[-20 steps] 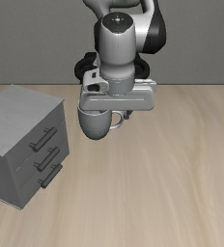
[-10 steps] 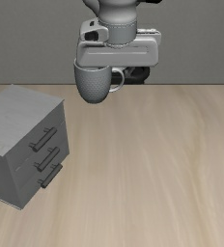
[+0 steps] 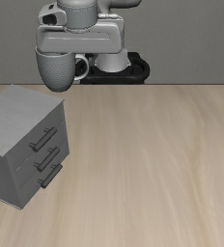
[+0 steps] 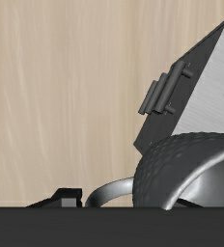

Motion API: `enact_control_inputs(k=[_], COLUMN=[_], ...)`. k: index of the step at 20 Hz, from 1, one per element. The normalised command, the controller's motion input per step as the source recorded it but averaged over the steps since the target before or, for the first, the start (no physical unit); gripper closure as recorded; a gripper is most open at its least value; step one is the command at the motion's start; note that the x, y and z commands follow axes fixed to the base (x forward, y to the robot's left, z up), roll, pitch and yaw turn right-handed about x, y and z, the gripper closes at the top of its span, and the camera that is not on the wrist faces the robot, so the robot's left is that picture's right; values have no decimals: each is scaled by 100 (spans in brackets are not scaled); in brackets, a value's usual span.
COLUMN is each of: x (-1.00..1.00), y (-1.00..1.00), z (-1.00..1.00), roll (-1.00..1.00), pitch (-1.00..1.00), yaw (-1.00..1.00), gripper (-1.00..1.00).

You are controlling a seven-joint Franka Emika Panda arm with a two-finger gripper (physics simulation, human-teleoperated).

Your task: Pick up the porcelain mug on the table and place it on the white cabinet

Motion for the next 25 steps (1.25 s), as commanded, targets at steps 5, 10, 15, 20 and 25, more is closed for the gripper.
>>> enact_control_inputs(k=[5, 10, 15, 20, 25], x=[0, 0, 80, 0, 0], y=[-100, -100, -20, 0, 0], z=[0, 0, 0, -100, 0], roll=[0, 0, 0, 0, 0], pitch=[0, 0, 0, 0, 0], yaw=[0, 0, 0, 0, 0], gripper=[100, 100, 100, 100, -100])
